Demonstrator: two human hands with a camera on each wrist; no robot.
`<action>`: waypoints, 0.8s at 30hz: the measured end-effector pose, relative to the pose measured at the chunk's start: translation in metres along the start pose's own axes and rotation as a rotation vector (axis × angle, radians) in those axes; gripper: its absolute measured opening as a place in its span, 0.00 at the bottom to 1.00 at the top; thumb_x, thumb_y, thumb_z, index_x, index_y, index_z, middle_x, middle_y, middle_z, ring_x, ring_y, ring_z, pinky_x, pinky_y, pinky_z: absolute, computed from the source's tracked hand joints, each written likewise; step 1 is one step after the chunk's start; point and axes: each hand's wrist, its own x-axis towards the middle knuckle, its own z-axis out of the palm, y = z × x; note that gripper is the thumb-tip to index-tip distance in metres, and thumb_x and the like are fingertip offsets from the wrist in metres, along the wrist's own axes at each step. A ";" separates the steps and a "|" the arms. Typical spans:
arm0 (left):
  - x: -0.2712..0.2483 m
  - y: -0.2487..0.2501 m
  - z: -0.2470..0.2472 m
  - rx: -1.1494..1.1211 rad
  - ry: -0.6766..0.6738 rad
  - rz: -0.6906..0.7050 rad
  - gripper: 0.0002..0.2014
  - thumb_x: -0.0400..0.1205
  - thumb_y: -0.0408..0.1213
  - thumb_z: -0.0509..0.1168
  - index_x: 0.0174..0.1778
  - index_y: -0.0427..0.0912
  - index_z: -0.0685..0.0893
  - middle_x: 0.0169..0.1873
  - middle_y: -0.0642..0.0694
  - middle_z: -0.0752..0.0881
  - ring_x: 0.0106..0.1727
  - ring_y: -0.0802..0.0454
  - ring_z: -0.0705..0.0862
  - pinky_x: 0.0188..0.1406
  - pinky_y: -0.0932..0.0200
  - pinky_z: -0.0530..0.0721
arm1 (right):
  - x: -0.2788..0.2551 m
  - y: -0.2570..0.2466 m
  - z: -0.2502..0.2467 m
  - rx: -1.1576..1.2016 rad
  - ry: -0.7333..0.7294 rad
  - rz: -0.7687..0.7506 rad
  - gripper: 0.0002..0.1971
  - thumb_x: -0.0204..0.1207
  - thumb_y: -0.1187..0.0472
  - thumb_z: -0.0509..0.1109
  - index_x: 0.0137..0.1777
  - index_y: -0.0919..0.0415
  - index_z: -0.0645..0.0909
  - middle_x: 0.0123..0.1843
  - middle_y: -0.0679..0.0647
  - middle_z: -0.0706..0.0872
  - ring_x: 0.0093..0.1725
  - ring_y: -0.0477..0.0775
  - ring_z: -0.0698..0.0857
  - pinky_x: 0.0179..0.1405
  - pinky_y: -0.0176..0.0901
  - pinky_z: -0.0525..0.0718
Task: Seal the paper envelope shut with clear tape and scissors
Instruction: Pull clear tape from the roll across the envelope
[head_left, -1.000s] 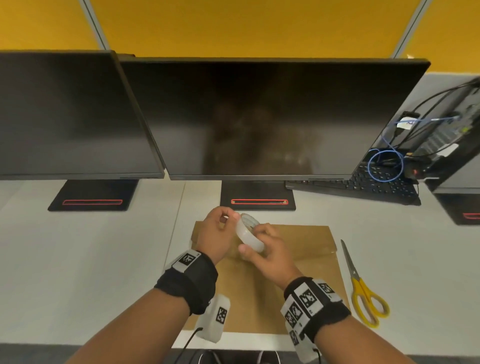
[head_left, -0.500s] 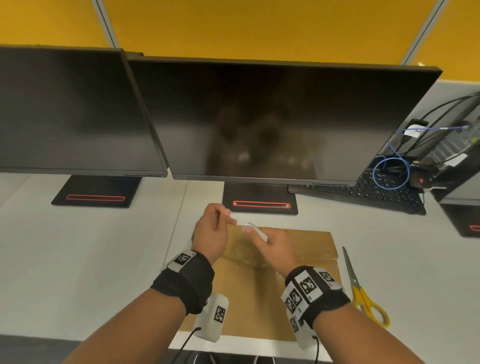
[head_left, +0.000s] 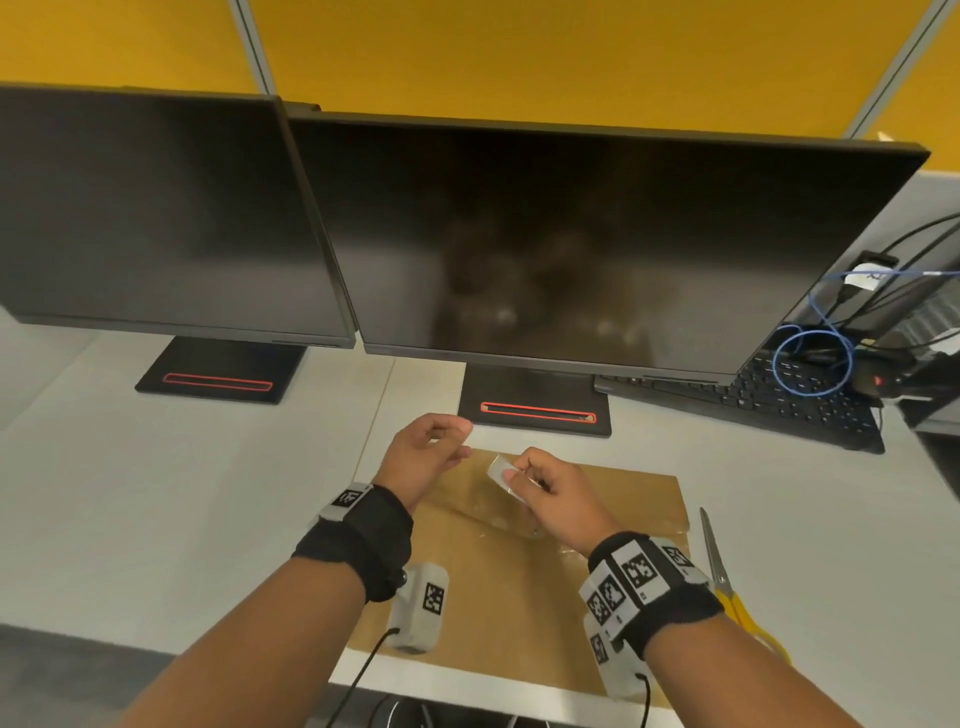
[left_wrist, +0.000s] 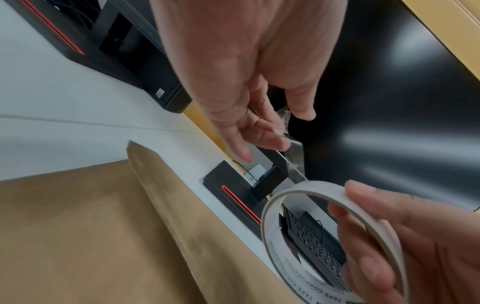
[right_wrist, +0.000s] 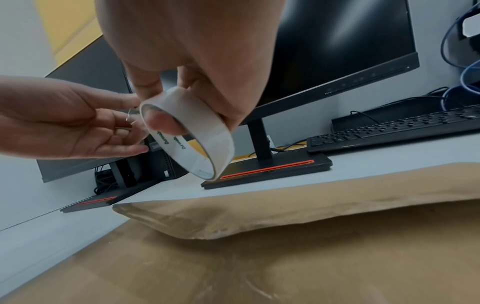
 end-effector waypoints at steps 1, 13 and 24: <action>0.000 -0.001 0.000 0.006 0.021 0.001 0.08 0.79 0.40 0.70 0.53 0.44 0.84 0.48 0.43 0.87 0.54 0.44 0.88 0.60 0.52 0.85 | -0.001 -0.002 0.000 0.009 -0.010 0.003 0.08 0.80 0.54 0.67 0.42 0.57 0.78 0.28 0.47 0.80 0.21 0.39 0.77 0.25 0.38 0.77; -0.001 -0.013 -0.008 0.102 0.185 0.026 0.10 0.77 0.25 0.69 0.40 0.45 0.79 0.41 0.35 0.89 0.47 0.38 0.90 0.56 0.51 0.84 | -0.001 0.001 -0.002 -0.057 -0.065 0.026 0.09 0.73 0.53 0.74 0.39 0.57 0.81 0.34 0.56 0.84 0.32 0.49 0.79 0.34 0.42 0.77; 0.013 -0.014 -0.017 0.135 0.334 0.044 0.14 0.78 0.24 0.62 0.35 0.48 0.69 0.39 0.36 0.90 0.47 0.38 0.88 0.57 0.46 0.83 | 0.004 -0.024 -0.013 -0.468 -0.137 0.030 0.21 0.77 0.36 0.59 0.35 0.51 0.79 0.35 0.51 0.84 0.38 0.52 0.82 0.39 0.45 0.79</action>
